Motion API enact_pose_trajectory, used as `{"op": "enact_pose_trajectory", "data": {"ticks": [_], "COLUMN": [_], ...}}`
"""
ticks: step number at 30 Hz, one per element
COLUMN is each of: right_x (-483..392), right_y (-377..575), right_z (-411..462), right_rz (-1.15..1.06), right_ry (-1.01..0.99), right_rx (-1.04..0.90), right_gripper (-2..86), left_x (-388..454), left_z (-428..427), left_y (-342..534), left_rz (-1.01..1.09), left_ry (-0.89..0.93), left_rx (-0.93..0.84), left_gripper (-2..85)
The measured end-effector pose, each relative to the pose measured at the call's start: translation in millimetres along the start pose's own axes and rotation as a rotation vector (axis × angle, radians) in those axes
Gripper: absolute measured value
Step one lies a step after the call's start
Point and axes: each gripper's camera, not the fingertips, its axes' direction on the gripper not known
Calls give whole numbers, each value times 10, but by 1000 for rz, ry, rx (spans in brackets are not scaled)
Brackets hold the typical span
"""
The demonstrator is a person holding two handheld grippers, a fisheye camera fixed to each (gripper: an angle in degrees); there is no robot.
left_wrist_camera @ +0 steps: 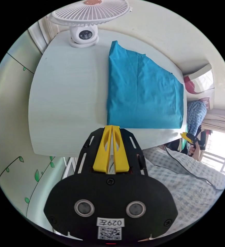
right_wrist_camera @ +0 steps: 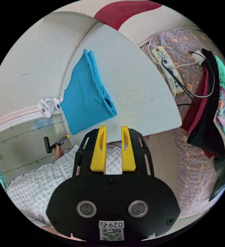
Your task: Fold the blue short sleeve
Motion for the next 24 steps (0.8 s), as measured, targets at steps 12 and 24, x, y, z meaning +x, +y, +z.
{"op": "enact_pose_trajectory", "data": {"ticks": [12, 24], "right_x": [286, -3179], "right_y": [731, 1644], "right_z": [798, 2334], "right_rz": [175, -634], "right_ry": [-339, 135], "right_rx": [200, 263], "right_gripper": [10, 4], "left_x": [-347, -938], "left_z": [137, 261], "left_y": [-15, 159], "left_rz": [5, 135], "left_ry": [-115, 149], "left_rx": [-47, -107], "left_gripper": [-10, -10]}}
